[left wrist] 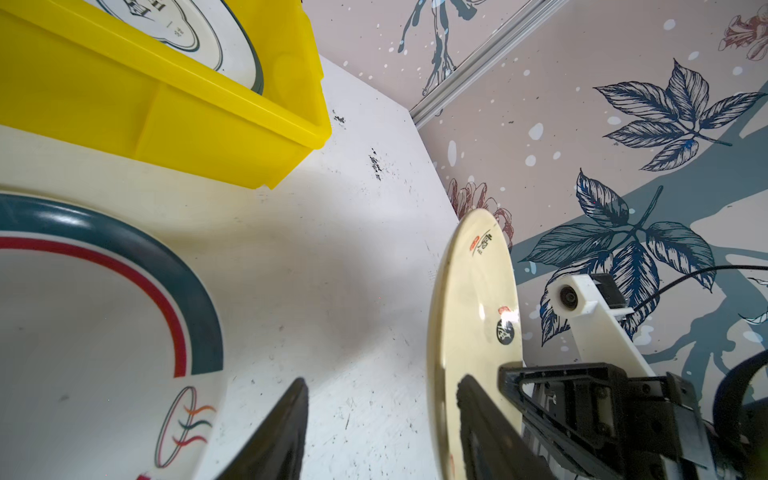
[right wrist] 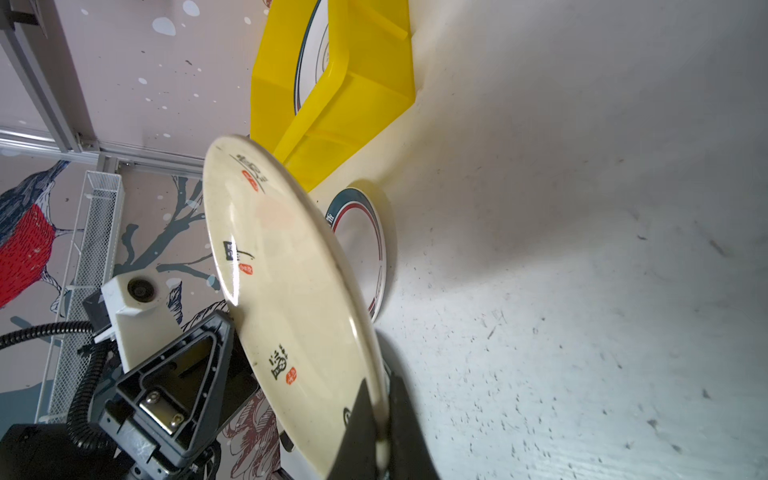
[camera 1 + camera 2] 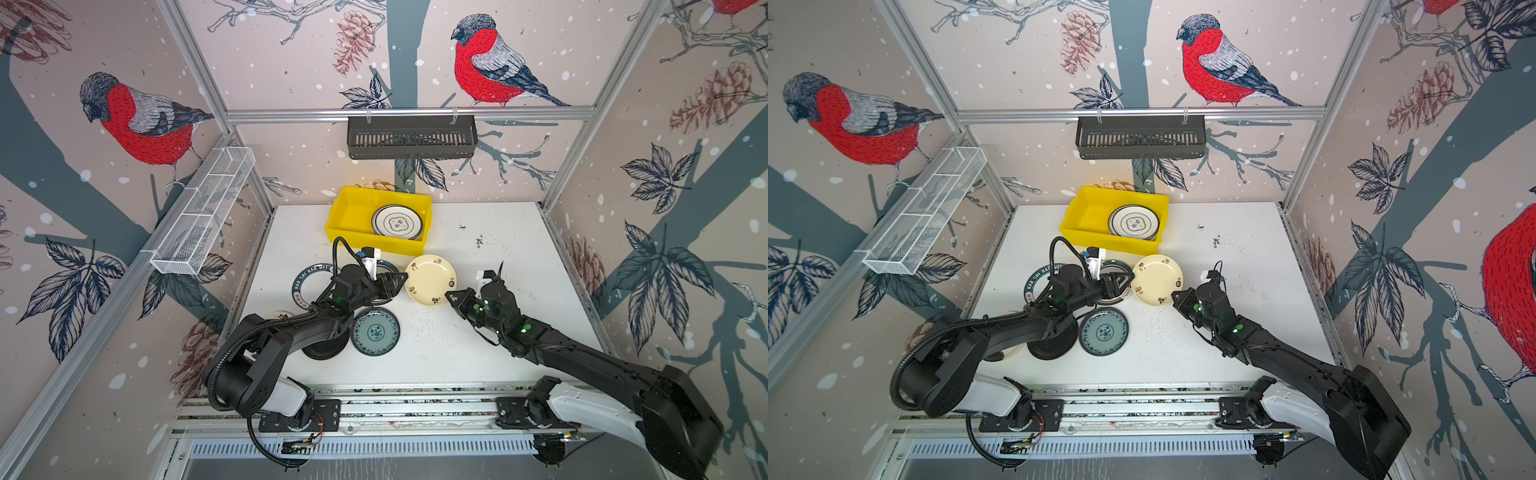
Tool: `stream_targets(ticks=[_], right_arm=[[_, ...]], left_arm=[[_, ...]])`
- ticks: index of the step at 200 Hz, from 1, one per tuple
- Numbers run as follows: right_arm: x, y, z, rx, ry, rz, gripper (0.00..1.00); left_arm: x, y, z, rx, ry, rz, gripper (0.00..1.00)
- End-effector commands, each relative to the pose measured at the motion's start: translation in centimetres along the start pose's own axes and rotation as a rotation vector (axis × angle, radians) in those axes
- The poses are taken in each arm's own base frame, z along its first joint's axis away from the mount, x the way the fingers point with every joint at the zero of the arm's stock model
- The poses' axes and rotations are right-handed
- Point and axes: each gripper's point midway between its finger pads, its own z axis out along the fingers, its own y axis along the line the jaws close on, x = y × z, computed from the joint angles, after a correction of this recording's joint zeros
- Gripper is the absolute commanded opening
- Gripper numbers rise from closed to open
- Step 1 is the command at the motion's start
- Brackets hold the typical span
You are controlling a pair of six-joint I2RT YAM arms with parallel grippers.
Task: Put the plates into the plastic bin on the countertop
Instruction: 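Grasp the upright cream plate with left gripper while right gripper releases it, then carry the cream plate into the yellow bin with left gripper and release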
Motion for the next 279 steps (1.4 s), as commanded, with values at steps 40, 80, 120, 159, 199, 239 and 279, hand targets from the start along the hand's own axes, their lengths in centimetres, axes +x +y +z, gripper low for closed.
stream_targets(ticks=[40,80,120,159,199,239,279], right_arm=[[0.3,1.7,0.6,-0.042,0.042,-0.093,0.02],[0.3,1.8,0.5,-0.044,0.042,-0.134,0.27],[0.4,2.0,0.5,-0.059,0.043,-0.182,0.72],[-0.9,1.7,-0.7,-0.036,-0.025,-0.225,0.90],[-3.1,0.6,-2.4,-0.025,-0.096,-0.223,0.92],[-4.5,-0.2,-4.4,-0.060,-0.175,-0.211,0.93],[-4.7,-1.0,-5.4,-0.079,-0.195,-0.196,0.94]], left_arm=[[0.1,-1.4,1.8,0.033,0.023,0.037,0.33],[-0.1,-0.9,1.9,0.004,0.014,0.017,0.01],[-0.9,-0.8,2.1,-0.027,0.000,0.036,0.00],[-4.2,-1.3,2.4,-0.076,-0.084,0.070,0.00],[-8.7,-1.1,3.3,-0.082,-0.192,0.056,0.00],[-14.4,0.5,3.9,-0.096,-0.317,0.068,0.00],[-18.4,3.2,6.2,-0.141,-0.357,0.074,0.00]])
